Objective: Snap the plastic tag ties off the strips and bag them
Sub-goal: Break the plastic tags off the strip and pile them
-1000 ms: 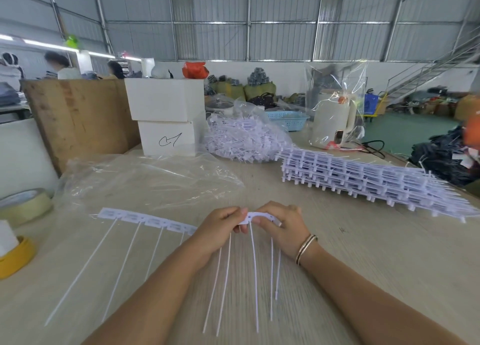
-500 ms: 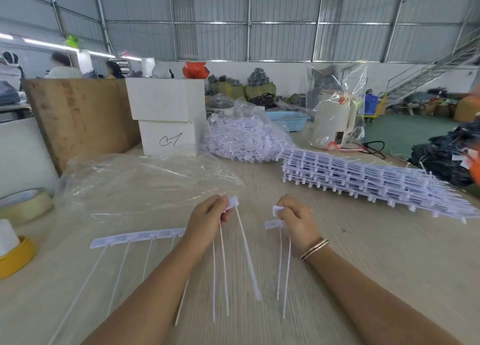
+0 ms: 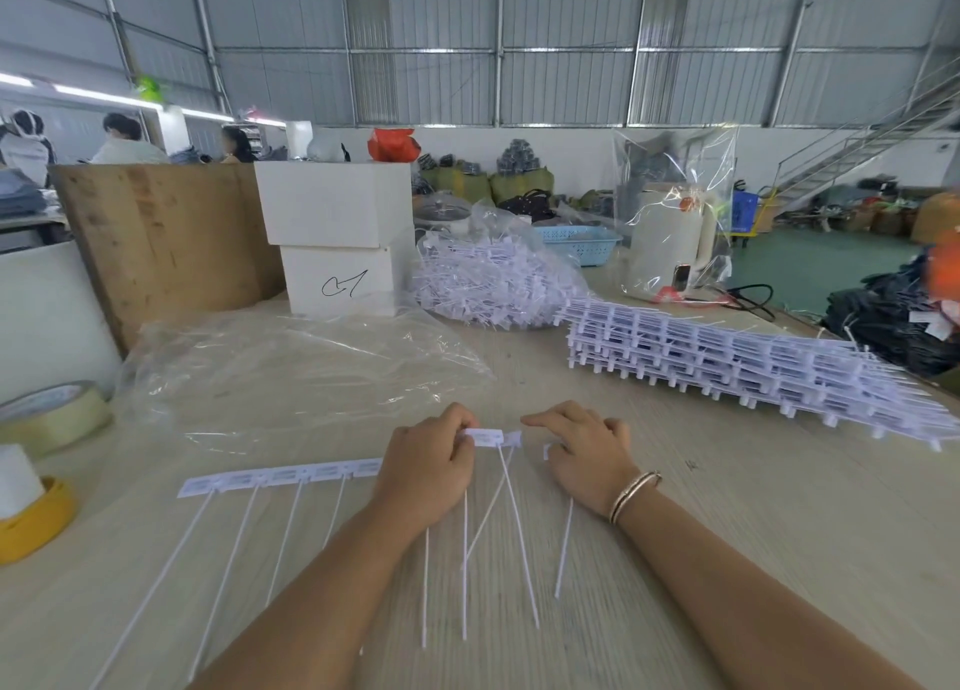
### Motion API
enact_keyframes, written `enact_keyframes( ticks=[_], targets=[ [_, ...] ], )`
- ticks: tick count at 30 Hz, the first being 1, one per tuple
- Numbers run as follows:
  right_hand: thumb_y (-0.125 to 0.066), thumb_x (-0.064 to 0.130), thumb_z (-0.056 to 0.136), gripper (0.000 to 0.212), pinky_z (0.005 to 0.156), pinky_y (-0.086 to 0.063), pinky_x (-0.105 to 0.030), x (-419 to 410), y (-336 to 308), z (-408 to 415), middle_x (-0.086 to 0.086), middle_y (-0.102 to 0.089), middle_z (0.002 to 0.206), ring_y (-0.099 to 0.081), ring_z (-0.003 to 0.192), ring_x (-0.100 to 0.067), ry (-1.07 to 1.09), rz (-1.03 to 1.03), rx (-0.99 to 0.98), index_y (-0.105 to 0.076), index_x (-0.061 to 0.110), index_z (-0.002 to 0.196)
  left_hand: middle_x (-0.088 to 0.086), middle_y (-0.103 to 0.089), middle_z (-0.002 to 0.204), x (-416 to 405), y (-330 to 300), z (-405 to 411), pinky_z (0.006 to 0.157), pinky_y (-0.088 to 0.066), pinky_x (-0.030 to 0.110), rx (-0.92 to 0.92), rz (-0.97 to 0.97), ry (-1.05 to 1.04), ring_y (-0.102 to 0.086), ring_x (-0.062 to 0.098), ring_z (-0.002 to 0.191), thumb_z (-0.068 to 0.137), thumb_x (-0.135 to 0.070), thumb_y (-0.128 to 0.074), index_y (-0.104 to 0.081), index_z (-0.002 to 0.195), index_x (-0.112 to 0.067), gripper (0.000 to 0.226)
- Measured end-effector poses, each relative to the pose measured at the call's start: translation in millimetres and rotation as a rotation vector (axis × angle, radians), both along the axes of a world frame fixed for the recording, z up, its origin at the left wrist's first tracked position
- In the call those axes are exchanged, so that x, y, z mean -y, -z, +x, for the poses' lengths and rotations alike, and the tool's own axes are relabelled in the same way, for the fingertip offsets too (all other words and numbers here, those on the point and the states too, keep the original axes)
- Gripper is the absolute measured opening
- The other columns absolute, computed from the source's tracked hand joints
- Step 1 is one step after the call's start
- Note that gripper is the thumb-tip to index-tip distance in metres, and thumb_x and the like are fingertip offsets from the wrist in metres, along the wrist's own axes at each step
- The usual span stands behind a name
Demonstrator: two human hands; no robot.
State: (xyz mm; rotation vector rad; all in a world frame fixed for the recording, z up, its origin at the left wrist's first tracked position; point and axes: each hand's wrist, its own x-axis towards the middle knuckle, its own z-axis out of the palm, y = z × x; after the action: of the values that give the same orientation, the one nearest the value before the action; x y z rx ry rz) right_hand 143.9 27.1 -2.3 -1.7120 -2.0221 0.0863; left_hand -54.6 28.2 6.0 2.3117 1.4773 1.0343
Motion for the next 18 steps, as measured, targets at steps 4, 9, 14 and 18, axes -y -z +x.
enact_keyframes(
  ticks=[4,9,14,18],
  targets=[
    [-0.029,0.046,0.08,0.054,0.098,-0.015,-0.031,5,-2,-5,0.014,-0.034,0.145,-0.034,0.129,-0.013,-0.151,-0.039,0.11,-0.041,0.048,0.133,-0.011,-0.051,0.066,0,-2,2,0.072,-0.03,0.029,-0.087,0.121,-0.057,-0.047,0.014,0.063,0.094,-0.019,-0.044,-0.053,0.095,-0.022,0.009],
    [-0.04,0.035,0.096,0.034,0.105,-0.028,-0.031,5,-3,-8,0.01,-0.036,0.148,-0.04,0.129,-0.013,-0.298,-0.048,0.222,-0.053,0.037,0.127,-0.011,-0.053,0.071,1,-3,2,0.07,-0.03,0.029,-0.076,0.077,-0.029,-0.048,0.013,0.066,0.093,-0.016,-0.044,-0.053,0.095,-0.023,0.012],
    [-0.047,0.031,0.095,0.026,0.091,-0.042,-0.03,6,-10,8,0.002,-0.053,0.122,-0.056,0.098,-0.016,-0.137,-0.021,0.116,-0.066,0.013,0.099,-0.009,-0.053,0.068,2,-2,-1,0.063,-0.03,0.03,-0.02,0.0,0.036,-0.051,0.015,0.064,0.094,-0.014,-0.043,-0.051,0.092,-0.024,0.013],
    [-0.049,0.025,0.094,0.023,0.091,-0.039,-0.034,10,-11,9,0.001,-0.057,0.109,-0.052,0.1,-0.019,-0.037,0.165,0.017,-0.067,0.012,0.096,-0.002,-0.059,0.08,1,-1,0,0.067,-0.043,0.034,0.003,-0.05,0.076,-0.056,0.018,0.071,0.096,-0.017,-0.044,-0.049,0.099,-0.025,0.01]
  ],
)
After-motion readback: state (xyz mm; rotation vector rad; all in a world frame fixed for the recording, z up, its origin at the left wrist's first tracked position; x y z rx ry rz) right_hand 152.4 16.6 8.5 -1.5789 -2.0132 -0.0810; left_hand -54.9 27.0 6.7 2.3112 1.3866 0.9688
